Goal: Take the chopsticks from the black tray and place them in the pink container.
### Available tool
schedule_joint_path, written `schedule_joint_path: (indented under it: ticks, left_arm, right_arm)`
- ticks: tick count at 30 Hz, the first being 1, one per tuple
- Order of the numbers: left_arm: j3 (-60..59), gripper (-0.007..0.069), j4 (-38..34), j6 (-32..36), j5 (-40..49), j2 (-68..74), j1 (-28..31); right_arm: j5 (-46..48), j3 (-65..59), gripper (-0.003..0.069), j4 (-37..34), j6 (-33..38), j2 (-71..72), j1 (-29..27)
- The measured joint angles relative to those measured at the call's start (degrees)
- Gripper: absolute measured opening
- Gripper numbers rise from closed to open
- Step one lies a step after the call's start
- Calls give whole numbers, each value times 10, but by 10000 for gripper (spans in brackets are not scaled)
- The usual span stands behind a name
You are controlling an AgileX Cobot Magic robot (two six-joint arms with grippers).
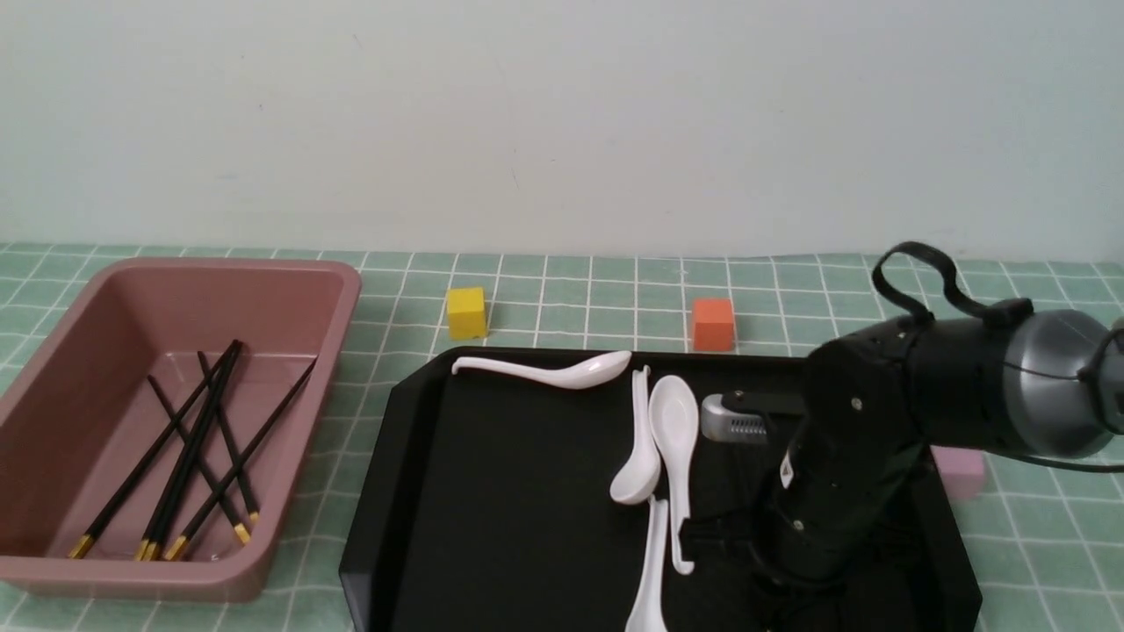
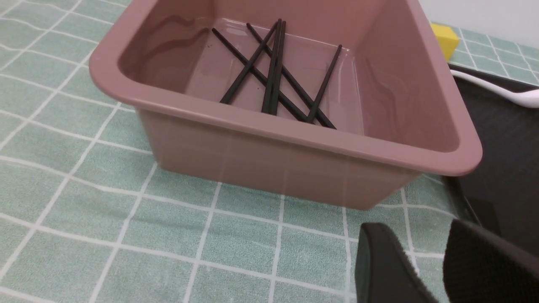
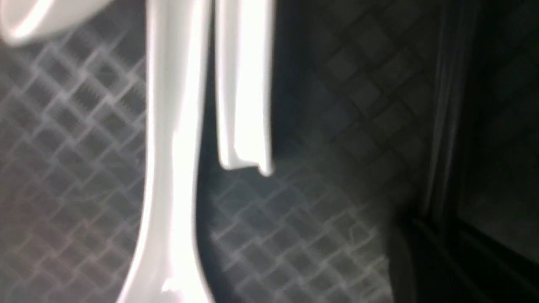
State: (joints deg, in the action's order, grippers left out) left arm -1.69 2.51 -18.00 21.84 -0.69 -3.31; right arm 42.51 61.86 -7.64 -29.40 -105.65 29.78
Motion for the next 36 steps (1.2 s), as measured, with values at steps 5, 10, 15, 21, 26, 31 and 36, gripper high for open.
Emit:
schedule_joint_path:
  ticks: [5, 10, 15, 21, 26, 31, 36]
  left_arm:
    - [0, 239, 0, 0, 0, 0, 0]
    - [0, 239, 0, 0, 0, 0, 0]
    - [0, 239, 0, 0, 0, 0, 0]
    - [0, 239, 0, 0, 0, 0, 0]
    - [0, 239, 0, 0, 0, 0, 0]
    - [0, 239, 0, 0, 0, 0, 0]
    - [0, 239, 0, 0, 0, 0, 0]
  right_arm:
    - [88, 62, 61, 15, 4, 49, 0]
    - [134, 131, 61, 4, 6, 86, 0]
    - [122, 253, 61, -102, 91, 80, 16]
    - [95, 390, 61, -226, 192, -10, 74]
    - [35, 496, 61, -325, 255, -139, 126]
    - [-27, 558, 61, -416, 317, -232, 155]
    - [-112, 571, 61, -528, 382, -310, 168]
